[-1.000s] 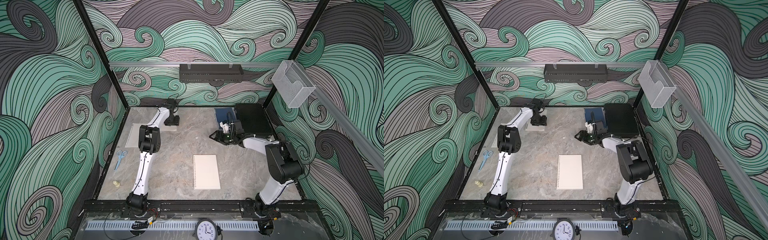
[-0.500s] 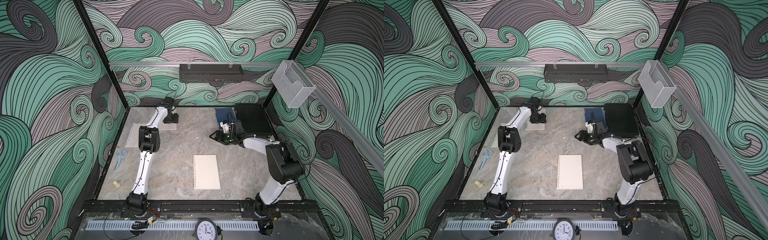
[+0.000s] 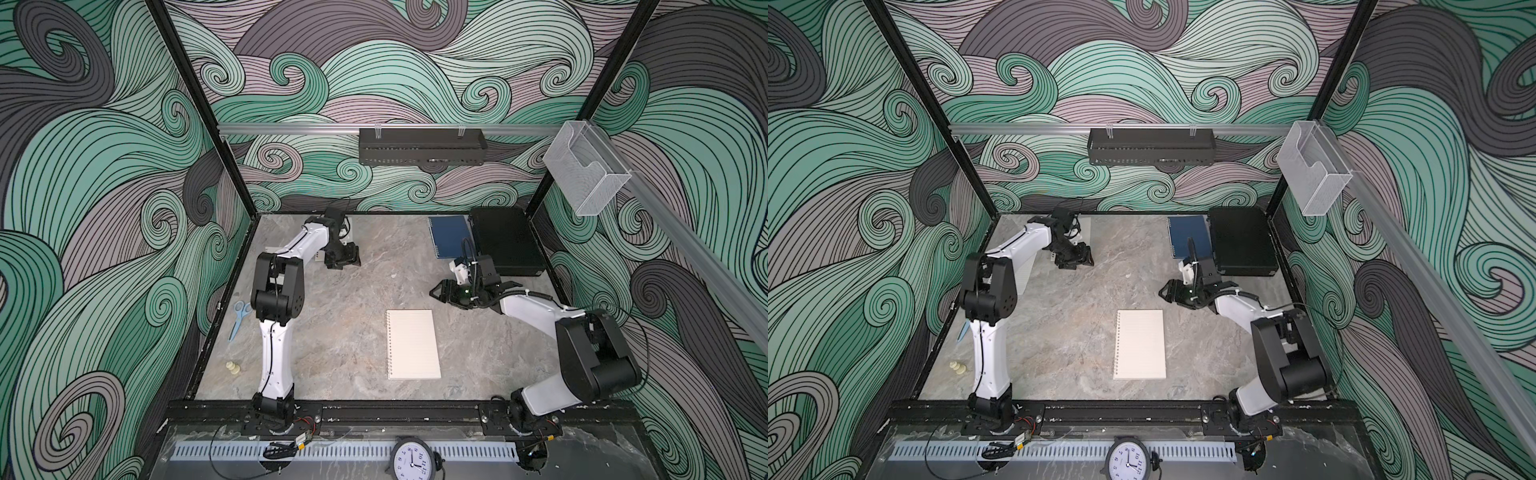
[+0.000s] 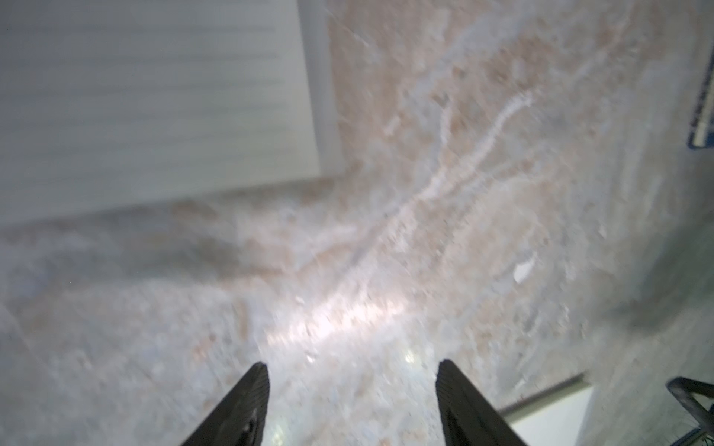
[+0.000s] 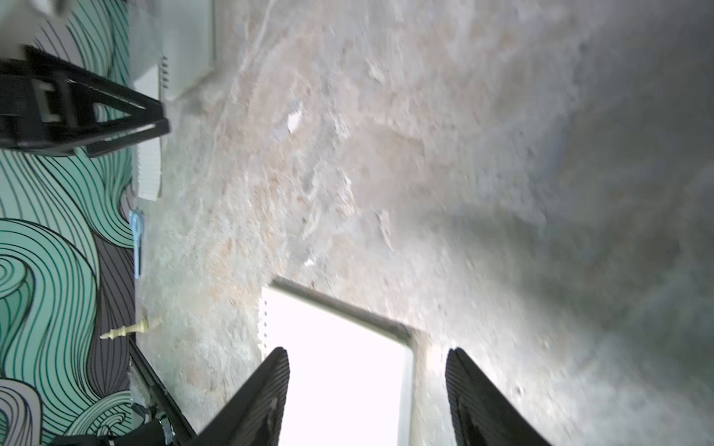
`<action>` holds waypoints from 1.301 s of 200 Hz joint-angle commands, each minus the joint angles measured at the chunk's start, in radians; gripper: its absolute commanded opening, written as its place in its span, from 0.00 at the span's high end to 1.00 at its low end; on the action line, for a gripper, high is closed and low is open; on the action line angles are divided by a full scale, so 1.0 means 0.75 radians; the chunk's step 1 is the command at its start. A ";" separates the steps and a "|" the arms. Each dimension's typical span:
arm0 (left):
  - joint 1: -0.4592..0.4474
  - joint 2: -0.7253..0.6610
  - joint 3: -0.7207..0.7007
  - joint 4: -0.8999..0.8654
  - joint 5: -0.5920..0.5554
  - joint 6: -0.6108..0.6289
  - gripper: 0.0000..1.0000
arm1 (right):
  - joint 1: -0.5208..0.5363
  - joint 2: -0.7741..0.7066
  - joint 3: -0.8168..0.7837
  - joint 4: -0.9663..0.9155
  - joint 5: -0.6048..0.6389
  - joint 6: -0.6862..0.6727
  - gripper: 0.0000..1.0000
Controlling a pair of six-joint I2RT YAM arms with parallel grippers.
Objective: Tear off pages from different notebooks
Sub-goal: Move the notebook to the center of the board.
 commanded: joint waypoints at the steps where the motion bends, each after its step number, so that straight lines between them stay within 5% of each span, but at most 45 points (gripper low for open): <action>1: -0.088 -0.217 -0.221 0.196 0.081 -0.100 0.32 | 0.029 -0.116 -0.055 -0.186 0.083 -0.050 0.34; 30: -0.261 -0.413 -0.520 0.284 0.076 -0.151 0.32 | 0.111 -0.220 -0.150 -0.278 0.094 -0.025 0.34; 92: -0.461 -0.467 -0.807 0.363 0.211 -0.267 0.35 | 0.254 -0.259 -0.264 -0.333 0.137 0.065 0.36; 143: -0.539 -0.414 -0.846 0.416 0.278 -0.330 0.40 | 0.289 -0.239 -0.300 -0.238 0.131 0.110 0.40; 179: -0.556 -0.372 -0.850 0.459 0.332 -0.355 0.56 | 0.294 -0.202 -0.302 -0.125 0.083 0.139 0.52; 232: -0.554 -0.321 -0.814 0.428 0.264 -0.357 0.58 | 0.293 -0.090 -0.239 -0.054 0.123 0.126 0.69; 260: -0.535 -0.256 -0.753 0.426 0.228 -0.343 0.60 | 0.268 0.012 -0.160 -0.031 0.139 0.082 0.70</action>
